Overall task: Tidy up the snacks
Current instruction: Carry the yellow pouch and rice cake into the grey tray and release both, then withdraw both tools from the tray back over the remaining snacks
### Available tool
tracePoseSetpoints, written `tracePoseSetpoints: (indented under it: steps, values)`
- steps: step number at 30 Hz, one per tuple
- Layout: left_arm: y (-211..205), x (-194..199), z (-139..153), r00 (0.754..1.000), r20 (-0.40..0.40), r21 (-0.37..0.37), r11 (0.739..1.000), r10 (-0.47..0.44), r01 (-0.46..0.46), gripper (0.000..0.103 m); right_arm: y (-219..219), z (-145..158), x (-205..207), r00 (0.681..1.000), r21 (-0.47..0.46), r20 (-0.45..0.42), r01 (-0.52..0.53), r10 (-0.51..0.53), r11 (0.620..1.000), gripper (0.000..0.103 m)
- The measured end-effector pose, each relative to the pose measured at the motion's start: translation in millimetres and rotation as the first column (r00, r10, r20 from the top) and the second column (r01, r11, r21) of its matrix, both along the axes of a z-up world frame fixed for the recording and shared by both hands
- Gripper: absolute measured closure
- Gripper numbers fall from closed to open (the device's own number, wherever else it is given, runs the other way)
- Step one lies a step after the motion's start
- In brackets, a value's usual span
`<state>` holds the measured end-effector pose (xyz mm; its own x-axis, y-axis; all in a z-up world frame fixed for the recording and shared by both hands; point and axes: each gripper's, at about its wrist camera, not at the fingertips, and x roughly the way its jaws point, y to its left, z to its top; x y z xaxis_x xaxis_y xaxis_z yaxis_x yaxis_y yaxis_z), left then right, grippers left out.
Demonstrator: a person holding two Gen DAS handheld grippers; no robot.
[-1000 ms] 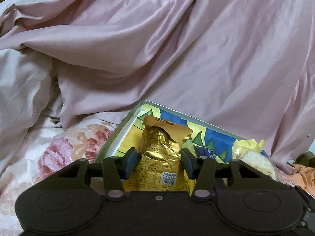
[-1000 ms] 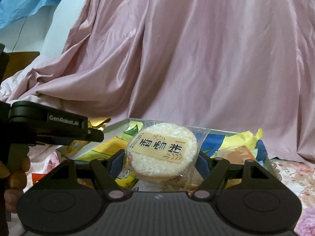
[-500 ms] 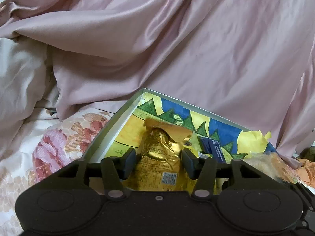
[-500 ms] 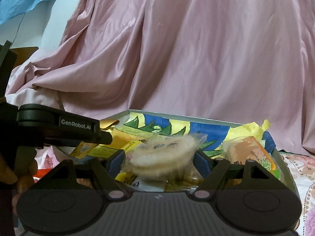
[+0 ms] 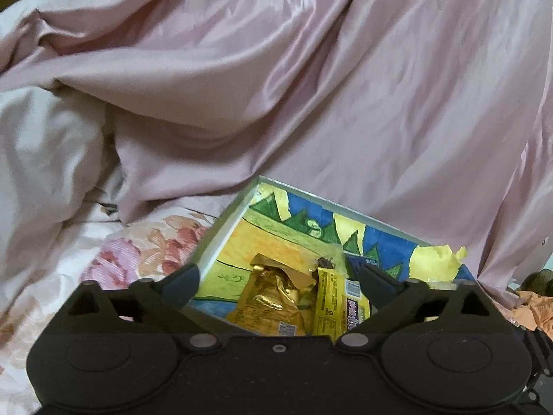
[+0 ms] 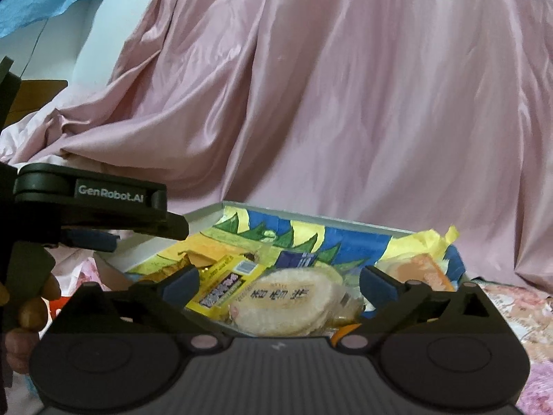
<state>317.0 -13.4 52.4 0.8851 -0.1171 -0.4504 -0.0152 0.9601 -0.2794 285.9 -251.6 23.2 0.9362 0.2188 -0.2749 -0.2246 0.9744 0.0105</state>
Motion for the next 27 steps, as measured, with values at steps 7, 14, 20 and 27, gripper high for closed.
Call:
tracePoseSetpoints:
  steps: [7,14,20,27]
  values:
    - [5.6,-29.4,18.3,0.999,0.036,0.018,1.0,0.009,-0.01,0.001,-2.6,18.0,-21.4,0.999,0.009,0.031,0.013,-0.014,1.0,0.0]
    - [10.2,-71.5,32.6,0.997,0.074,0.051,0.999,0.005,-0.008,0.001,-2.9,35.5,-52.8,0.999,0.027,0.049,0.017,-0.018,0.999,0.0]
    - [16.5,-111.8,38.4,0.996,0.084,0.071,0.997,0.006,-0.012,0.001,-1.7,47.5,-84.4,0.998,0.025,0.059,0.013,-0.015,1.0,0.0]
    - [26.7,-161.1,39.0,0.996,0.086,0.106,0.994,0.0,-0.009,0.001,-1.5,52.7,-127.8,0.999,0.023,0.042,0.022,-0.023,0.999,0.0]
